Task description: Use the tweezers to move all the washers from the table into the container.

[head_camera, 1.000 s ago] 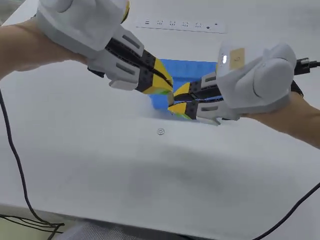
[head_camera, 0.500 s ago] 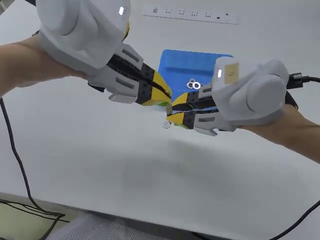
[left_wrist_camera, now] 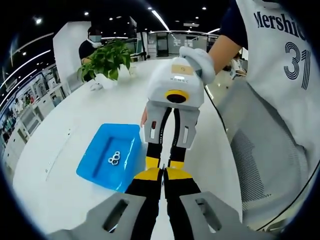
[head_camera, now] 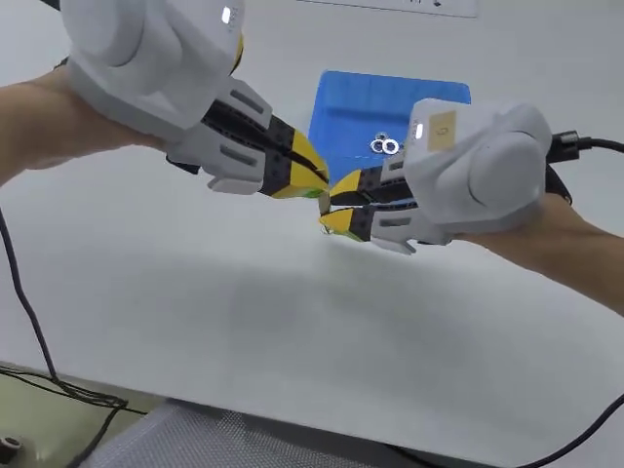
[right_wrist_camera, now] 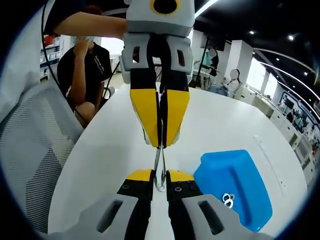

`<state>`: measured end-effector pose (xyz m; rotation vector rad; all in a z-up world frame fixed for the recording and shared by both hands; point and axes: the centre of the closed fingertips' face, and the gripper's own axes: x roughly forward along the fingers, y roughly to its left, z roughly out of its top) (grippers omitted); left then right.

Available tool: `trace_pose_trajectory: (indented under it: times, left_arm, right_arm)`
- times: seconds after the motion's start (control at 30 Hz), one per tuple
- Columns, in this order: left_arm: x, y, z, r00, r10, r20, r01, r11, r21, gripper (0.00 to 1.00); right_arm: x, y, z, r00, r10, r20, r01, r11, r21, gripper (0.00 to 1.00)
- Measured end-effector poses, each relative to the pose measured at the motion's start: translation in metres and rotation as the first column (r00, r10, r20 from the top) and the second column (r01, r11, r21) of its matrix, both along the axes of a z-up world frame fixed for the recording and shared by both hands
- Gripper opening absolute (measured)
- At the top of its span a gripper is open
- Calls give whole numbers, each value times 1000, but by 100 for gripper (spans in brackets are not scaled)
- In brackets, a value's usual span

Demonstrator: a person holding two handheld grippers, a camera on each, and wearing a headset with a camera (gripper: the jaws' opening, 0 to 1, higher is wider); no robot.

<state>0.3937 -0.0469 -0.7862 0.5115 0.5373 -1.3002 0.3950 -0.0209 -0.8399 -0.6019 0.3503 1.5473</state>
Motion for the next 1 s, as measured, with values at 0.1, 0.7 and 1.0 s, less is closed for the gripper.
trace_pose_trajectory:
  times: [0.1,0.7,1.0]
  left_arm:
    - [0,-1,-2,1000,1,-6,-1,1000,-3,6]
    - [3,0,-5,1000,-2,-19,1,1000,-17,6]
    - [1,-1,-5,1000,-16,-18,16,1000,-4,6]
  right_arm:
    - [0,0,-1,1000,1,-6,-1,1000,1,11]
    - [-1,-2,-3,999,-13,-34,13,1000,2,10]
    - [-4,-4,-1,999,-17,-36,17,1000,-5,9]
